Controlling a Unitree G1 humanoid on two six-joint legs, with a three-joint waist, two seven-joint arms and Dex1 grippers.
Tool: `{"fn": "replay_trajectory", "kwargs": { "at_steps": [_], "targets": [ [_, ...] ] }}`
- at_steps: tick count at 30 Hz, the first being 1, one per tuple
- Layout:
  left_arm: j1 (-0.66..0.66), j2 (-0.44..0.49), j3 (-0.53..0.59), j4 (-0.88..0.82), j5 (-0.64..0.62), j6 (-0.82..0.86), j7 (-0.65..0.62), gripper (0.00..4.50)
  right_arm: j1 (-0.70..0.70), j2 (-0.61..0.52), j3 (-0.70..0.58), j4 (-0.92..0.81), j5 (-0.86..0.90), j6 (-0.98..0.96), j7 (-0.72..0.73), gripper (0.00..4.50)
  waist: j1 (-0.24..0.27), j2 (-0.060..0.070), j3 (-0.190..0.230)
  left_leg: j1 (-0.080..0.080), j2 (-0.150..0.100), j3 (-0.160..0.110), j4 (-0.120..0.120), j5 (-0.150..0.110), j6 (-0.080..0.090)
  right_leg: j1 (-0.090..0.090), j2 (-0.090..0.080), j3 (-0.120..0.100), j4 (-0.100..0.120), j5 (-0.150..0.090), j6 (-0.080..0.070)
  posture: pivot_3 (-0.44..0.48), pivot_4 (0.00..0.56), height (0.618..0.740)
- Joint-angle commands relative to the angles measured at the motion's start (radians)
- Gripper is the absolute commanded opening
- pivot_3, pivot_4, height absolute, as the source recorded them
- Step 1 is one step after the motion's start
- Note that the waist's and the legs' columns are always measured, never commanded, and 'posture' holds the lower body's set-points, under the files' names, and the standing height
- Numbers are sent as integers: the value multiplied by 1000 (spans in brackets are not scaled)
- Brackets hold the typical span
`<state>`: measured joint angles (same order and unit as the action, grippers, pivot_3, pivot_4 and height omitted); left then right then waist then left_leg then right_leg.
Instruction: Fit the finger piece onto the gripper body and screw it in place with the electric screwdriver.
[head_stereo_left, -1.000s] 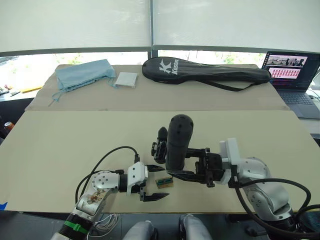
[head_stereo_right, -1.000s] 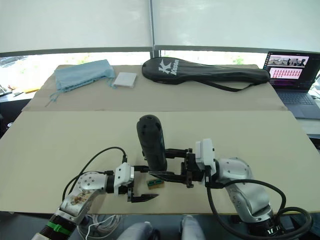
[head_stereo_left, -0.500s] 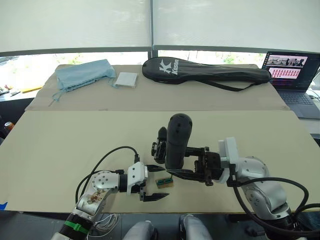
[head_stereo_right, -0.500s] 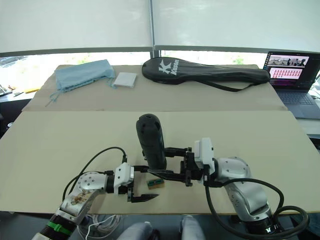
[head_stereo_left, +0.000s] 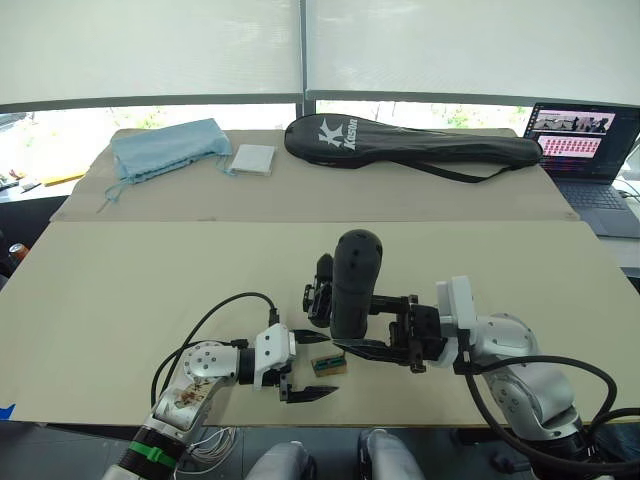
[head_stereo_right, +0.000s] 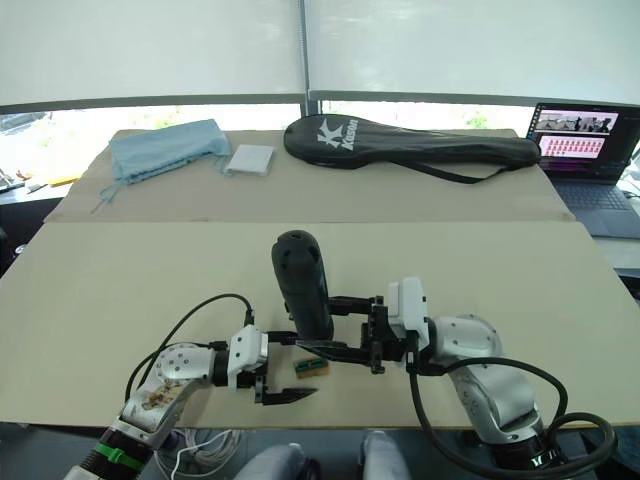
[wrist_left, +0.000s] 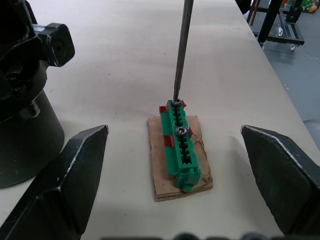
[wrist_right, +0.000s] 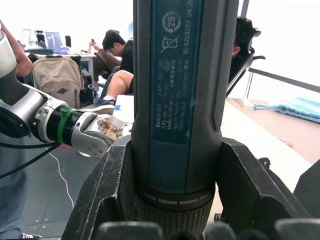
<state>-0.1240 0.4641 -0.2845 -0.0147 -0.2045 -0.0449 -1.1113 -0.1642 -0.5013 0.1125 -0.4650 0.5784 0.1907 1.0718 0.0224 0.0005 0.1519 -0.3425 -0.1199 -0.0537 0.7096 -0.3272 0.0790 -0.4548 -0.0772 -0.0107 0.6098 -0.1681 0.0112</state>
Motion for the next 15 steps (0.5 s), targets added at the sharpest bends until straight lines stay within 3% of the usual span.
{"fn": "replay_trajectory", "kwargs": {
  "at_steps": [1,15],
  "targets": [
    [11,-3,-20,21,8,20,5,4500,-6,6,-12,-26,13,-34,6,1900,0,0,0,0,0,0,0,0,0,0,0,0,0,0,0,0,150,740],
    [11,-4,-17,15,6,26,9,4500,-12,10,-7,-23,9,-28,9,1900,0,0,0,0,0,0,0,0,0,0,0,0,0,0,0,0,150,740]
  ]
}}
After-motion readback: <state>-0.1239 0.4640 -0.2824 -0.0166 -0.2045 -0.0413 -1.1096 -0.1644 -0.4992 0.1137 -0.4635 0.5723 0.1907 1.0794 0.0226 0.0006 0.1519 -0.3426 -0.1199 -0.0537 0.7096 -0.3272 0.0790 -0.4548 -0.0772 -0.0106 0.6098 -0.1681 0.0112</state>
